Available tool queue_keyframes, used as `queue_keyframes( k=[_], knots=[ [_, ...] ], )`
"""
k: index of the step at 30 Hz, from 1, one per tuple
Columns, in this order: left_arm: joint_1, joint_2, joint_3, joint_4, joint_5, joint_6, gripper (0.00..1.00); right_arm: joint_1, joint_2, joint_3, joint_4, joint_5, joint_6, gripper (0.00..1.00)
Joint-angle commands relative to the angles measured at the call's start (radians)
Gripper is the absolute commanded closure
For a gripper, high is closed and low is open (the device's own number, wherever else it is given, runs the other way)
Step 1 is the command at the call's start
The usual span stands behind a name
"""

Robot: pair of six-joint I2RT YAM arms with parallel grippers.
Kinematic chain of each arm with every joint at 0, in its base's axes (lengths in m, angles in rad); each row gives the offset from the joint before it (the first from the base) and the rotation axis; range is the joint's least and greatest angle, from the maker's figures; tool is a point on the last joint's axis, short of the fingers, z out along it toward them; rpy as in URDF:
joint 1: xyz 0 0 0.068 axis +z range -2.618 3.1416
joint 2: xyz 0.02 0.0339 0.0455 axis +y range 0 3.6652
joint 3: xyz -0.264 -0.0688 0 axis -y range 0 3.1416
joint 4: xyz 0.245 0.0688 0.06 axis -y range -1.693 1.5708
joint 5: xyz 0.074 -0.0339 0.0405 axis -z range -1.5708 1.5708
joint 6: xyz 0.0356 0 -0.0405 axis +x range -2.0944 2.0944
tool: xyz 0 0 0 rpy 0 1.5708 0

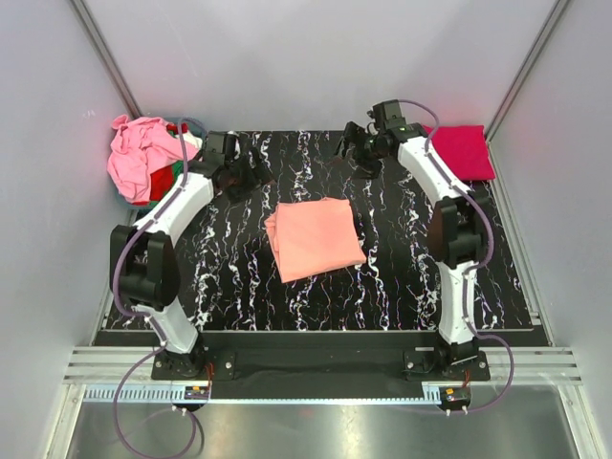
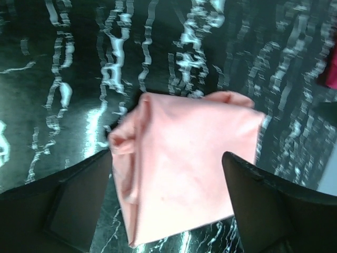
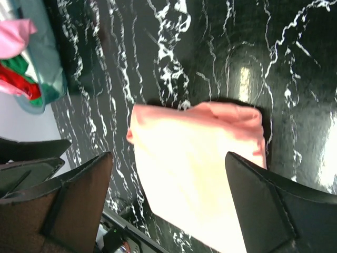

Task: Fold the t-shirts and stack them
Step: Fold the tshirt

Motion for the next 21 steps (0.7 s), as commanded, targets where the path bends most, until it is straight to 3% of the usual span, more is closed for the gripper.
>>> queue_keyframes(
  k=[1,9,21],
  knots=[
    [-0.004,-0.06,-0.11,0.201,0.113,0.004,0.11,-0.017,-0.127,-0.114,0.111,-0.025,-0.052,0.06],
    [-0.037,0.011,-0.215,0.353,0.166,0.04,0.19,-0.065,-0.169,-0.346,0.208,-0.057,-0.094,0.13],
    [-0.059,0.136,-0.207,0.418,0.166,0.047,0.27,-0.065,-0.024,-0.296,0.181,-0.061,-0.082,0.33]
  ],
)
